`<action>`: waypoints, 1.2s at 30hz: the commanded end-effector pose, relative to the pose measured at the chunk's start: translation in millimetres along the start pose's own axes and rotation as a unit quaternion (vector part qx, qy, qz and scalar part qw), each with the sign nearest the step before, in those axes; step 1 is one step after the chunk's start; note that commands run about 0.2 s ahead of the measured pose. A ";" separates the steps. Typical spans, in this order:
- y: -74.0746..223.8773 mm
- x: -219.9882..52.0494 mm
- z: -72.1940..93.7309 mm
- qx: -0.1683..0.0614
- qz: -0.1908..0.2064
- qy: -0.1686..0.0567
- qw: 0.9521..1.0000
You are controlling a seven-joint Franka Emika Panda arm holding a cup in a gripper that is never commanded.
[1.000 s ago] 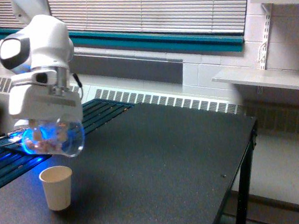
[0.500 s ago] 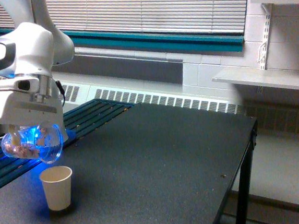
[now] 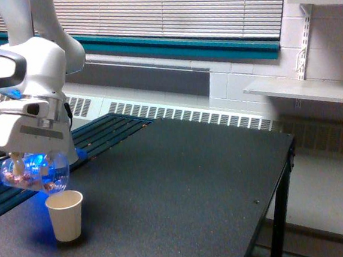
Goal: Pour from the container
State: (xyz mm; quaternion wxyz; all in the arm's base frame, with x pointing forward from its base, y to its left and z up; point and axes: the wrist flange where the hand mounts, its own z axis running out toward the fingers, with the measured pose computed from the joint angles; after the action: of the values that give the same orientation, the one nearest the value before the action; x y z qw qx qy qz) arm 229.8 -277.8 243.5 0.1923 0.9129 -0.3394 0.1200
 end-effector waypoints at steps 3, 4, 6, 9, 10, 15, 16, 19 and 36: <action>16.0 16.7 0.2 -0.017 0.036 0.013 0.999; 17.4 18.3 0.0 -0.019 0.036 0.013 0.999; 19.2 21.2 -0.4 -0.021 0.036 0.014 0.999; 15.9 20.8 0.3 -0.024 0.027 0.010 0.999; 14.6 20.1 0.6 -0.025 0.024 0.009 0.999; 1.7 9.1 4.6 -0.035 -0.003 0.002 0.999; -0.6 6.1 5.8 -0.037 -0.009 0.000 0.999; -6.1 -1.5 8.9 -0.042 -0.021 -0.005 0.999; -6.1 12.8 5.5 -0.052 -0.031 0.006 0.998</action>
State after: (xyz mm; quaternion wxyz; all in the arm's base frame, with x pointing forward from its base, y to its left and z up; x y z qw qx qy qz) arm 236.7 -275.8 230.8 0.2361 0.9148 -0.3147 0.0913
